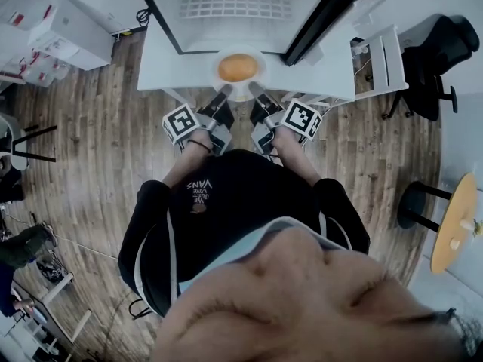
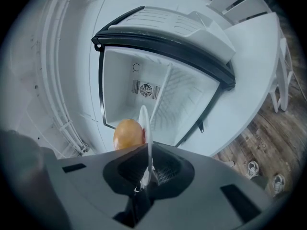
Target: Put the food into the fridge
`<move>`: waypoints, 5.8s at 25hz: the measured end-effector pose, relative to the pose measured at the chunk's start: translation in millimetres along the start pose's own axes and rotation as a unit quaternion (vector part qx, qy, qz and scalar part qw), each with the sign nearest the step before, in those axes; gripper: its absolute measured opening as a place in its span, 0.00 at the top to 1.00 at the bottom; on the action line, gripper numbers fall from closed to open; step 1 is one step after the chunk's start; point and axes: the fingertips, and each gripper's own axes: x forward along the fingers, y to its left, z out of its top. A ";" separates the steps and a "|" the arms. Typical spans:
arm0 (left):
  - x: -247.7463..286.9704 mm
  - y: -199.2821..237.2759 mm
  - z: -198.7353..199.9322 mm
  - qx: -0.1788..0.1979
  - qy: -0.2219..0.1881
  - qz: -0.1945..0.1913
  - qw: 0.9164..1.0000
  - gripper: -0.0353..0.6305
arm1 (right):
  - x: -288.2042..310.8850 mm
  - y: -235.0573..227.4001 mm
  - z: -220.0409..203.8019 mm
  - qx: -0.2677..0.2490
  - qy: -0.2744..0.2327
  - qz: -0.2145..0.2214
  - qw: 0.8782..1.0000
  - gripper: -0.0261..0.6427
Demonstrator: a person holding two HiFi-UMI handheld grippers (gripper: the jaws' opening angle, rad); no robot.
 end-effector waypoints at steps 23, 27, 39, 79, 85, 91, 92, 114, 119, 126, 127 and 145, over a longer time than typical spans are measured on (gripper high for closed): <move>57.1 4.0 77.8 0.006 0.035 -0.014 0.999 0.90 | 76.9 6.9 53.6 -0.003 -0.039 0.017 0.999 0.92; 79.4 7.9 105.1 -0.002 0.038 -0.009 0.999 0.90 | 104.6 4.3 74.1 0.003 -0.039 0.008 0.999 0.92; 102.0 13.6 129.2 -0.007 0.040 -0.005 0.999 0.90 | 128.7 -0.9 95.1 0.015 -0.043 -0.002 0.999 0.92; 127.7 3.2 148.7 -0.013 0.068 -0.045 0.997 0.86 | 149.0 -12.4 122.6 0.068 -0.081 -0.010 0.994 0.92; 127.0 5.0 151.7 -0.009 0.067 -0.045 0.997 0.84 | 151.5 -14.1 131.5 0.060 -0.094 -0.015 0.994 0.92; 120.4 6.3 156.3 -0.017 0.057 -0.049 0.997 0.84 | 154.1 -11.4 142.0 0.055 -0.107 -0.009 0.993 0.92; 120.1 4.8 155.6 -0.017 0.058 -0.052 0.997 0.84 | 154.7 -11.4 142.5 0.055 -0.107 -0.010 0.993 0.92; 122.7 1.7 138.4 -0.054 0.071 -0.062 0.994 0.90 | 160.7 -7.6 145.0 0.045 -0.099 -0.005 0.994 0.91; 123.6 -0.4 141.7 -0.065 0.061 -0.066 0.994 0.90 | 158.8 -9.0 145.3 0.037 -0.101 -0.007 0.994 0.88; 124.2 -1.1 146.8 -0.068 0.051 -0.066 0.994 0.91 | 159.0 -5.8 141.5 0.033 -0.095 0.001 0.995 0.86; 124.3 -0.7 147.7 -0.069 0.048 -0.066 0.994 0.91 | 158.8 -5.7 141.4 0.029 -0.094 0.003 0.995 0.86; 124.3 0.9 150.9 -0.071 0.035 -0.066 0.995 0.91 | 137.6 3.4 126.3 -0.092 -0.067 -0.022 0.993 0.74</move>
